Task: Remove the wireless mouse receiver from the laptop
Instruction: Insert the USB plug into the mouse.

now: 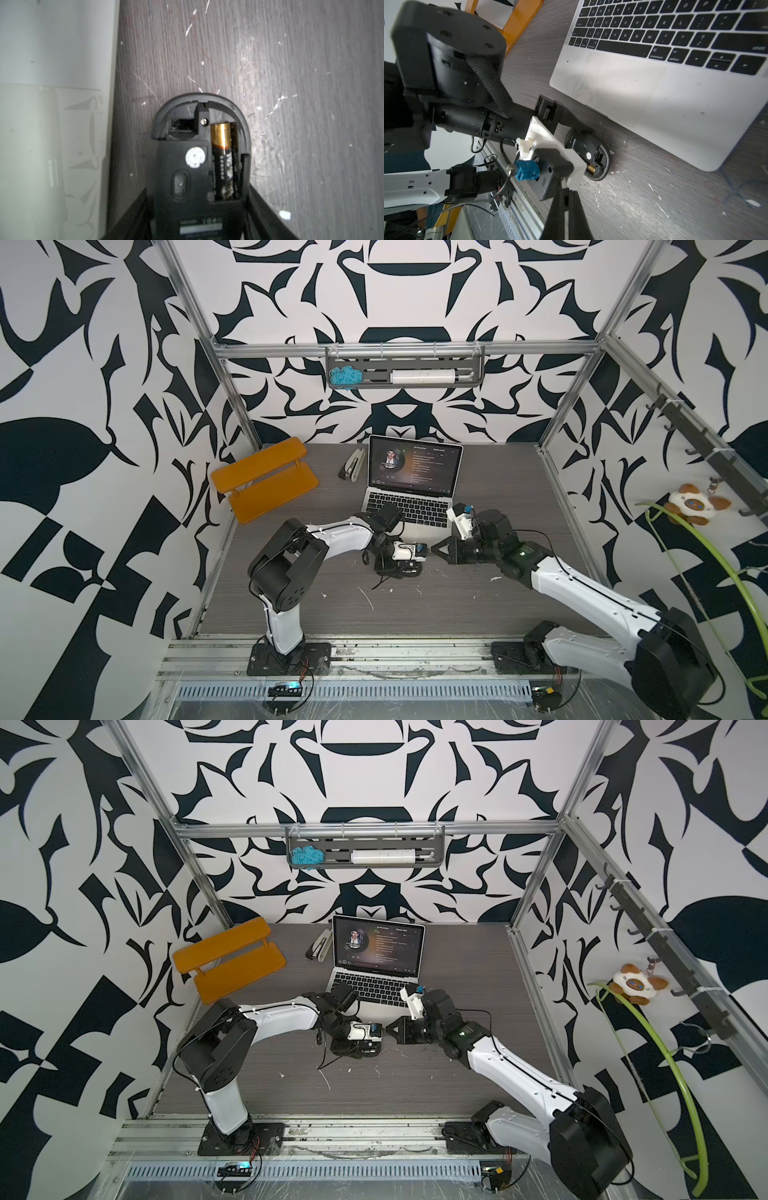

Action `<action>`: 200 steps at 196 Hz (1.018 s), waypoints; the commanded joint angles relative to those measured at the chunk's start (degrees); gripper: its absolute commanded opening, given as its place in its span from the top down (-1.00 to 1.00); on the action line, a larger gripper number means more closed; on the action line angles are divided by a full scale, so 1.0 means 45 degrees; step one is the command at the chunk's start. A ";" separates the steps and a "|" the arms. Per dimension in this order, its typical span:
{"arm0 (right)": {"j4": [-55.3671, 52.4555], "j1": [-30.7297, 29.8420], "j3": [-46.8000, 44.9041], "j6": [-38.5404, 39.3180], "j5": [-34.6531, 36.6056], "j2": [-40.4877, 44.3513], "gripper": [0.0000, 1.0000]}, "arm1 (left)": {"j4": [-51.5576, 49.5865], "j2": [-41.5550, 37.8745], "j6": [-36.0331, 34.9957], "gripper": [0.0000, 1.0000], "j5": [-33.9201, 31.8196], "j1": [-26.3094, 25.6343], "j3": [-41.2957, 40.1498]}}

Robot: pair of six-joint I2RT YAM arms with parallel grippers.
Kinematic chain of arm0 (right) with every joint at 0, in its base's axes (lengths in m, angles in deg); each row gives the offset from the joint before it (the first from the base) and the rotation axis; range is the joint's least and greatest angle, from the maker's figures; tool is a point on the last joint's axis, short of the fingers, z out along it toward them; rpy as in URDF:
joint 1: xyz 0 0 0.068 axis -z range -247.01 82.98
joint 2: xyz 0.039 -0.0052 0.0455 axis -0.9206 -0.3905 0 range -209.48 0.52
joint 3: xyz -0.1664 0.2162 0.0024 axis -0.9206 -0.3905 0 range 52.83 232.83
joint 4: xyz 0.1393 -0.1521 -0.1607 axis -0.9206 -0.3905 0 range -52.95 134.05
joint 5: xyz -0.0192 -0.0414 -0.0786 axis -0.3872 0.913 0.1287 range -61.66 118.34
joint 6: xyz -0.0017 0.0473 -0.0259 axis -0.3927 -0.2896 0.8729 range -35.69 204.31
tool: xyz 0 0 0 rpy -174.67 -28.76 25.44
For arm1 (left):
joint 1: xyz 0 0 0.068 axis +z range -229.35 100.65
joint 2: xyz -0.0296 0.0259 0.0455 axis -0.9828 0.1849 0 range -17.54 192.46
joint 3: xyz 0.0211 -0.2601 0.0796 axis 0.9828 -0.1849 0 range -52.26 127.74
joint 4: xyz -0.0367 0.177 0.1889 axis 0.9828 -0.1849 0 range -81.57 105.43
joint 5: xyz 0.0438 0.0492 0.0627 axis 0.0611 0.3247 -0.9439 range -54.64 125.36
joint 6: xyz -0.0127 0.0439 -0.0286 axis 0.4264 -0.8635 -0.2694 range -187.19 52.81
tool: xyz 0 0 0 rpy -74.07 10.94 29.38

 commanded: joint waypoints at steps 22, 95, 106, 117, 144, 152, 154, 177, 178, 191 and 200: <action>-0.1177 0.1056 -0.0081 0.0456 0.0595 0.0926 1.00 | 0.0365 -0.0702 0.2508 -0.08 0.0242 -0.0699 -0.0294; -0.2621 0.1431 0.0162 0.0979 0.0944 0.1568 1.00 | 0.0916 0.0366 0.5740 -0.16 -0.0245 -0.1742 0.0246; -0.2701 0.1444 0.0236 0.1042 0.0948 0.1588 1.00 | 0.1003 0.0514 0.5943 -0.17 -0.0242 -0.1763 0.0217; -0.2727 0.1441 0.0256 0.1068 0.0964 0.1597 1.00 | 0.1193 0.0578 0.6073 -0.19 -0.0255 -0.1791 0.0118; -0.2693 0.1446 0.0300 0.1059 0.0899 0.1500 1.00 | 0.1625 0.0594 0.6279 -0.25 -0.0381 -0.1840 -0.0159; -0.2671 0.1428 0.0295 0.1069 0.0867 0.1471 1.00 | 0.1713 0.0589 0.6341 -0.27 -0.0452 -0.1840 -0.0202; -0.2660 0.1439 0.0299 0.1061 0.0851 0.1463 1.00 | 0.1733 0.0589 0.6361 -0.28 -0.0472 -0.1840 -0.0218; -0.2624 0.1441 0.0233 0.1047 0.0856 0.1385 1.00 | 0.2166 0.0379 0.6455 -0.40 -0.0534 -0.1840 -0.0499; -0.2624 0.1441 0.0228 0.1050 0.0861 0.1384 1.00 | 0.2187 0.0367 0.6460 -0.40 -0.0536 -0.1840 -0.0527; -0.2625 0.1451 0.0246 0.1061 0.0866 0.1344 1.00 | 0.2484 0.0183 0.6540 -0.46 -0.0576 -0.1840 -0.0765; -0.2624 0.1441 0.0241 0.1068 0.0885 0.1324 1.00 | 0.2774 0.0055 0.6628 -0.48 -0.0572 -0.1840 -0.0929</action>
